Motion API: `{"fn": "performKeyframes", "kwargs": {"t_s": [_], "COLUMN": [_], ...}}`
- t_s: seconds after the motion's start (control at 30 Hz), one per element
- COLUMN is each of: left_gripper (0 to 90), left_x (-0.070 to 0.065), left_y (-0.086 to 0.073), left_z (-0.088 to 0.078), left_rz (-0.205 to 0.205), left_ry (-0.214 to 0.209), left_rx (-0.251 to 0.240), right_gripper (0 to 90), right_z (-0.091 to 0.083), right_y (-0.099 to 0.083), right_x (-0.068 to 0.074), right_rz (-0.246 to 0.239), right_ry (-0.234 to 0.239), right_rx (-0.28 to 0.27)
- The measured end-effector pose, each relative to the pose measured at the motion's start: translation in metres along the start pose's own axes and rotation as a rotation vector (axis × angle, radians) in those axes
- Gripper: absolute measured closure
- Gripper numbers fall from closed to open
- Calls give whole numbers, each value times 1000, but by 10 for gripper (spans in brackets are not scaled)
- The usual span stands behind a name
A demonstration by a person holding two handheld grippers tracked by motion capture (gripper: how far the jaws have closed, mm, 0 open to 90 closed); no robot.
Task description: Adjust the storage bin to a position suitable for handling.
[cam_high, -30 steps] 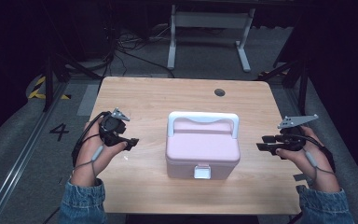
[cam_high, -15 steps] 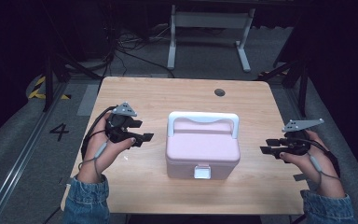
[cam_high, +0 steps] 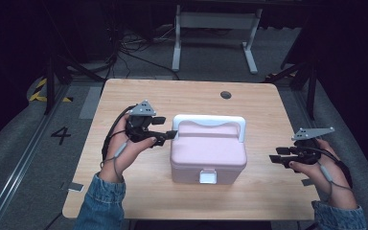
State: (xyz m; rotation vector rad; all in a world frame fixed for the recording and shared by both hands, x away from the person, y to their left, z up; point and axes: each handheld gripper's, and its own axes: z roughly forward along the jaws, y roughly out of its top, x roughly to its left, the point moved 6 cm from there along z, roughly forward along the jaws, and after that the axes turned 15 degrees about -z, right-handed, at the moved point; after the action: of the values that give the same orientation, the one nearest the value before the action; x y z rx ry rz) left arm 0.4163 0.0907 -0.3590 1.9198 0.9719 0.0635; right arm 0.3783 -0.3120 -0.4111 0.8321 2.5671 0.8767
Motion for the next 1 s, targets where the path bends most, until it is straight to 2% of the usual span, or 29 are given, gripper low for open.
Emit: {"fn": "performKeyframes", "kwargs": {"t_s": [0.13,0.2,0.3,0.43,0.5,0.53,0.6,0.7,0.77,0.8,0.9,1.0], "left_gripper": [340,341,340,360,413,413,494,590,660,683,686,685], "left_x": [-2,-2,-2,-5,-9,-11,-14,-15,-18,-19,-21,-23], "left_y": [1,2,4,6,7,7,7,10,13,15,17,17], "left_z": [9,17,26,37,42,44,46,43,38,37,38,37], "left_rz": [6,-8,-39,-24,-21,-4,30,66,56,67,98,117], "left_ry": [-13,-29,-29,-24,-33,-24,31,91,71,71,94,99], "left_rx": [3,-7,-21,-33,-47,-42,-38,-56,-86,-88,-69,-63], "right_gripper": [554,554,553,552,551,552,559,562,562,562,562,562], "right_z": [-1,-1,0,1,0,-1,-3,-3,-3,-3,-6,-11], "right_y": [-1,-3,-4,-5,-6,-6,-5,-4,-4,-4,-3,-3], "right_x": [1,1,2,2,2,2,1,2,2,2,1,-1], "right_rz": [3,5,7,6,11,8,9,3,1,-1,-1,1], "right_ry": [1,-3,0,1,1,-1,-10,-14,-9,-9,-15,-27], "right_rx": [2,3,6,8,7,7,-1,-8,-7,-10,-20,-32]}}
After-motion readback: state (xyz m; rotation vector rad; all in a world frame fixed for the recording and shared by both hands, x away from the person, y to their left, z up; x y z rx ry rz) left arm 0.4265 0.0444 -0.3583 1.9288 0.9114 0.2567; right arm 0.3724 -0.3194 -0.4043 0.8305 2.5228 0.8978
